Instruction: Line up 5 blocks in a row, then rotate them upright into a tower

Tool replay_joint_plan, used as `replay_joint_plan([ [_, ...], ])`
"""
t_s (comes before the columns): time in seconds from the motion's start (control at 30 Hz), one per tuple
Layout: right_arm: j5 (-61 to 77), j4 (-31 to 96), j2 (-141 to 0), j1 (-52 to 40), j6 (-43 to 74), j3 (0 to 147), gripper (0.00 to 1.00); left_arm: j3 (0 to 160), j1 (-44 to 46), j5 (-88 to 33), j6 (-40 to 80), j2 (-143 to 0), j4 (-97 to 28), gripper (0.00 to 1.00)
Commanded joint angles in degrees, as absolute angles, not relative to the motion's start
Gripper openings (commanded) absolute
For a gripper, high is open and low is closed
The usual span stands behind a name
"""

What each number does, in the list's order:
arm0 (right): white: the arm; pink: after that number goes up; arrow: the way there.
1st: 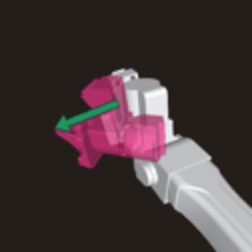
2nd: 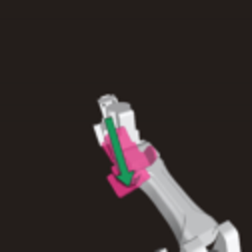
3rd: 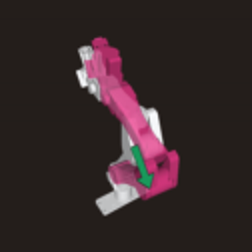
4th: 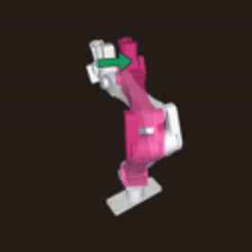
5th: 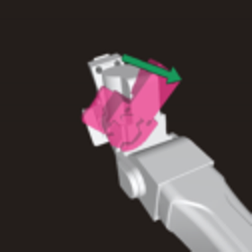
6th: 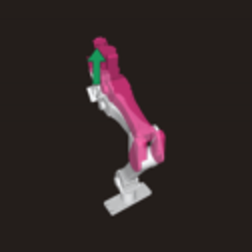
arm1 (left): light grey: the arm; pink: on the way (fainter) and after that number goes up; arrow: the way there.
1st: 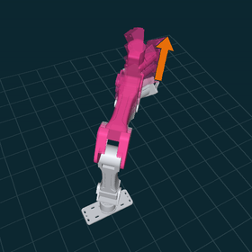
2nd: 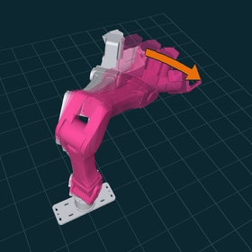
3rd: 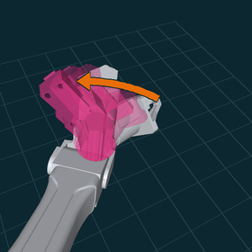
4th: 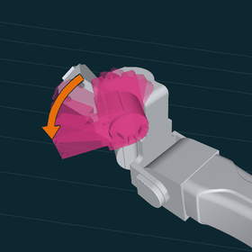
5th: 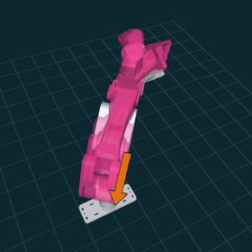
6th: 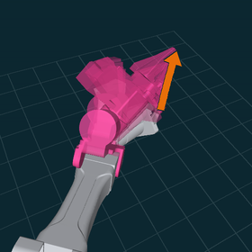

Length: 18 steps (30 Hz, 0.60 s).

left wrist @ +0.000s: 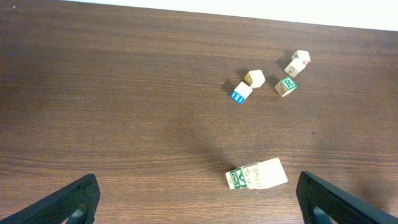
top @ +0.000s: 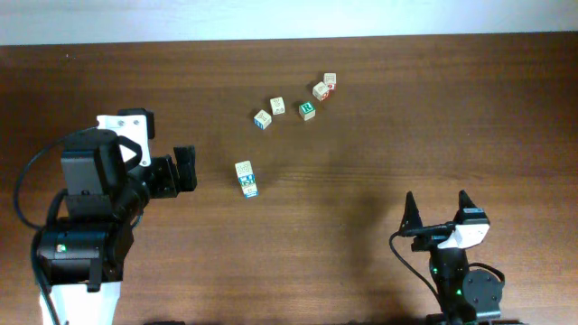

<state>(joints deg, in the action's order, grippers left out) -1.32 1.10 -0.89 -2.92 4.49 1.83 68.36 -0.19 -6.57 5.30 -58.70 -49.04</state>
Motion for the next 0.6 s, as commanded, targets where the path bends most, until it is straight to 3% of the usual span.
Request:
replay_joint_plan([
  [0.0, -0.16, 3.18, -0.19, -2.55, 4.49, 0.32, 0.98, 69.21, -0.16, -6.35, 4.21, -58.37, -48.97, 0.99],
  [0.57, 0.01, 4.54, -0.19, -2.59, 4.89, 0.32, 0.98, 69.21, -0.19, -6.35, 4.21, -58.37, -48.97, 0.99],
])
